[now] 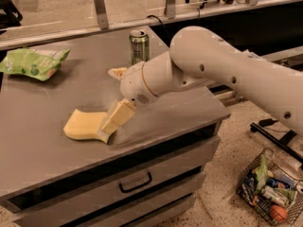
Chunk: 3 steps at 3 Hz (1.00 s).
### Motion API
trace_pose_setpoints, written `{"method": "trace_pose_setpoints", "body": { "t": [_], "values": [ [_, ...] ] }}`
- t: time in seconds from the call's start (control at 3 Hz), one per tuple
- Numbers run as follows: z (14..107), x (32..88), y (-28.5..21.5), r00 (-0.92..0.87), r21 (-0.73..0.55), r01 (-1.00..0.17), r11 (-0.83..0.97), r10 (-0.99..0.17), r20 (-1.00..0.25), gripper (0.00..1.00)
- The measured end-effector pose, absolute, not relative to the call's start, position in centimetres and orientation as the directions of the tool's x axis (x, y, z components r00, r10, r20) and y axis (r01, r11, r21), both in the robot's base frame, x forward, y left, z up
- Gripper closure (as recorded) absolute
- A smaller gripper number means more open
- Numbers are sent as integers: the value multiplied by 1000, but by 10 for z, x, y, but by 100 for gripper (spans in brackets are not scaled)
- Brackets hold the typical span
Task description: Move sponge near green rice chip bag
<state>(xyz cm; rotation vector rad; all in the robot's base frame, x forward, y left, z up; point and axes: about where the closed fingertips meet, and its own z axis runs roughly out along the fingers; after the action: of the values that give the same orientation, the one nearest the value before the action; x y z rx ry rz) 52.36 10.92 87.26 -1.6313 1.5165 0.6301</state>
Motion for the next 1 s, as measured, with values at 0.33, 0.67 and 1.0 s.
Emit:
{"method": "trace_pose_setpoints", "body": {
  "t": [0.33,0.67,1.0],
  "values": [
    [863,516,118,140,-186,-982,20,-581,-802,0],
    [853,503,122,110,-139,-990,3,-595,-796,0],
    [848,491,124,82,-98,-995,-8,-612,-787,18]
  ]
}}
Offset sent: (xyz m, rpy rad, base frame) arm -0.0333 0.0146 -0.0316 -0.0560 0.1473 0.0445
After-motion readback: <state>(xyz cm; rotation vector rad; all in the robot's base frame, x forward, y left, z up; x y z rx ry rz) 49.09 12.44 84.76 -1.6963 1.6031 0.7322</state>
